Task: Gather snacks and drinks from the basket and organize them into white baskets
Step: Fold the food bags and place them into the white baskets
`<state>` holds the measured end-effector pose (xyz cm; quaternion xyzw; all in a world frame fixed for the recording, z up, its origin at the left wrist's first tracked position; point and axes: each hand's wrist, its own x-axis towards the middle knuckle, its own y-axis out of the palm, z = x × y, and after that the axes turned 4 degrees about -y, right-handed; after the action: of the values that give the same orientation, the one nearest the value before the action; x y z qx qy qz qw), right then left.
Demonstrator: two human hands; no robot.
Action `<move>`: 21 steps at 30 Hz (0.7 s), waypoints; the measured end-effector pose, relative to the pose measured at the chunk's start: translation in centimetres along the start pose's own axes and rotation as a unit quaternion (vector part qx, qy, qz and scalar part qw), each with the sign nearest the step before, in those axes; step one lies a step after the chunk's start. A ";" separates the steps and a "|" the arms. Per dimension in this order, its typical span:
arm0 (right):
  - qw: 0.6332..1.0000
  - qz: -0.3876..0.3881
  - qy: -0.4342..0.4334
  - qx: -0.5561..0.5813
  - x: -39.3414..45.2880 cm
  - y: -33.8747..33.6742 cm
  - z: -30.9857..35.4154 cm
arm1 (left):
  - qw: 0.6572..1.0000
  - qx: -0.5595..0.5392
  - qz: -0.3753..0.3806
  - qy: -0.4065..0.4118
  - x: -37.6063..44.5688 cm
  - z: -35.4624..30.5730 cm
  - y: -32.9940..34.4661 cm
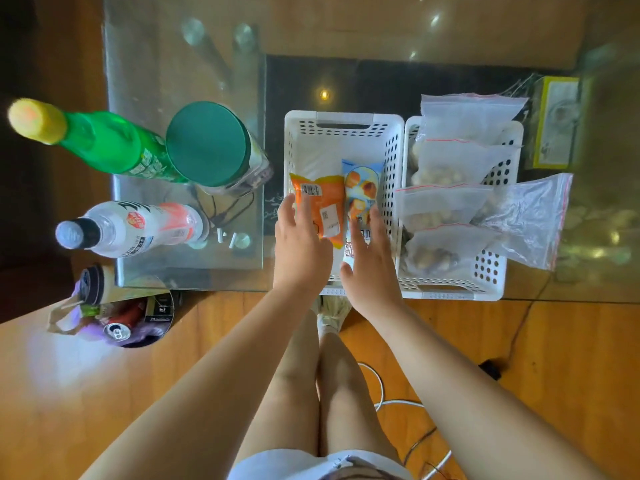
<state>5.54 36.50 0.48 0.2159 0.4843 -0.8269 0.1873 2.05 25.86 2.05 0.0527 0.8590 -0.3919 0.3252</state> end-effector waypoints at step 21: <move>0.987 0.158 0.013 0.010 1.5 -4.1 0.6 | 0.995 0.062 0.073 0.032 -0.5 0.2 -5.9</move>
<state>1.99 37.69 2.90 0.3020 0.4379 -0.7890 0.3074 0.52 21.74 6.00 0.1481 0.8370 -0.4175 0.3211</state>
